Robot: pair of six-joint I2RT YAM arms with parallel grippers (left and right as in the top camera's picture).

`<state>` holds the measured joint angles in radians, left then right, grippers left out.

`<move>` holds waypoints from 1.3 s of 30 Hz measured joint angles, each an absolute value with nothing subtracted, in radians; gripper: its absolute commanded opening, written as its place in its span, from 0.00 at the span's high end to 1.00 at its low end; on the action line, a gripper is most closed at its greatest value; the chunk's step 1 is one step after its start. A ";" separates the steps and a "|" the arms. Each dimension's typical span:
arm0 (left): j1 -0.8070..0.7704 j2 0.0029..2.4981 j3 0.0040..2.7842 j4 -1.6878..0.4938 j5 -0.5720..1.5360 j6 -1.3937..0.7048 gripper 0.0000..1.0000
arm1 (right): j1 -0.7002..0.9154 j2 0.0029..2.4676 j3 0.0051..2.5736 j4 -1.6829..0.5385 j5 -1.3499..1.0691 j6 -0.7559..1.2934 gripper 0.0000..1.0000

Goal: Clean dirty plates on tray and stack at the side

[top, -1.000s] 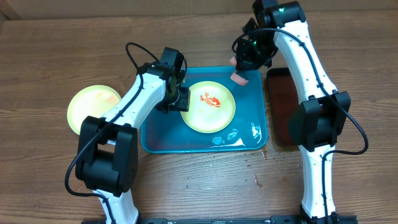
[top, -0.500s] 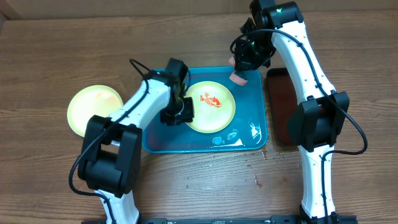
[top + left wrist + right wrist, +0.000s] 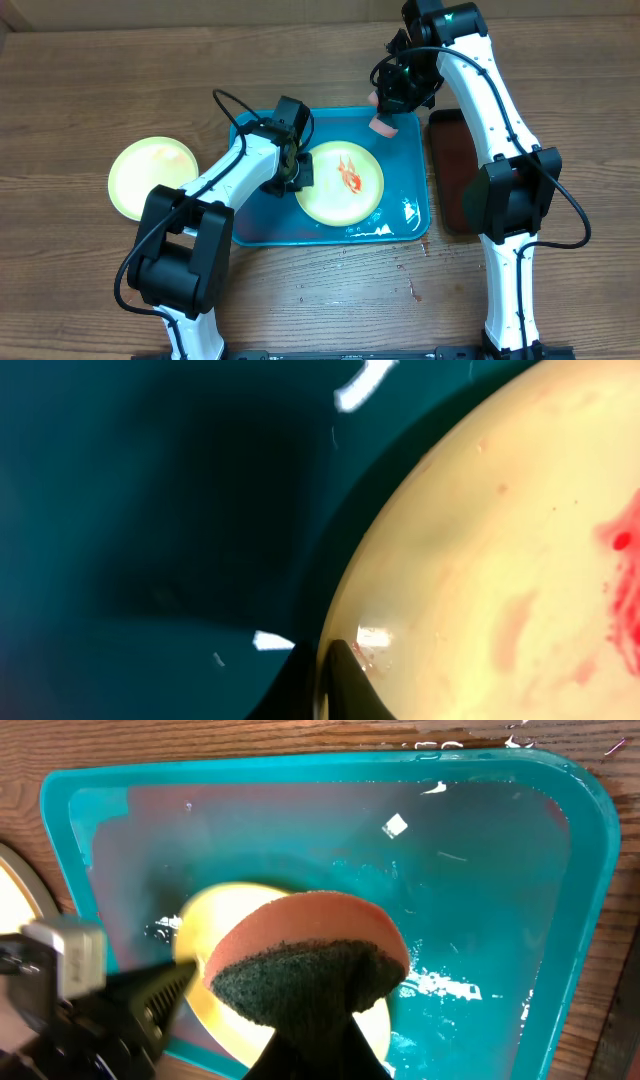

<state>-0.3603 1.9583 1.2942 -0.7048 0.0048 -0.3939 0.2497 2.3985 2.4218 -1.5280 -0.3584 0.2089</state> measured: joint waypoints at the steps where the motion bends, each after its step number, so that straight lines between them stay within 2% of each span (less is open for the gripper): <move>1: -0.360 1.958 1.293 -0.678 -0.023 -0.375 0.67 | 0.249 2.399 2.422 -1.528 -0.359 0.209 0.96; 2: -0.359 1.958 1.291 -0.642 -0.059 -0.354 0.49 | 0.250 2.399 2.422 -1.527 -0.359 0.209 0.96; 4: -0.358 1.958 1.291 -0.582 -0.112 -0.326 0.29 | 0.250 2.399 2.422 -1.528 -0.358 0.209 0.96; 7: -0.358 1.958 1.291 -0.533 -0.159 -0.295 0.20 | 0.249 2.399 2.422 -1.530 -0.359 0.209 0.95; 11: -0.358 1.958 1.320 -0.661 -0.138 -0.300 0.26 | 0.249 2.399 2.422 -1.531 -0.358 0.208 0.95; 17: -0.358 1.958 1.414 -0.908 -0.044 -0.450 0.34 | 0.249 2.399 2.422 -1.531 -0.359 0.208 0.95; 26: -0.382 1.958 1.402 -0.910 0.026 -0.620 0.43 | 0.250 2.399 2.422 -1.526 -0.358 0.208 0.95; 28: -0.392 1.958 1.368 -0.882 0.026 -0.656 0.48 | 0.250 2.399 2.422 -1.526 -0.358 0.209 0.95; 32: -0.396 1.958 1.316 -0.864 0.026 -0.708 0.78 | 0.249 2.399 2.422 -1.527 -0.359 0.208 0.95; 35: -0.393 1.958 1.314 -0.852 0.023 -0.723 0.92 | 0.249 2.399 2.422 -1.527 -0.359 0.208 0.94; 36: -0.393 1.958 1.314 -0.844 0.022 -0.730 0.96 | 0.250 2.399 2.422 -1.528 -0.358 0.208 0.94; 39: -0.393 1.958 1.310 -0.827 0.021 -0.731 0.96 | 0.250 2.399 2.422 -1.534 -0.358 0.208 0.92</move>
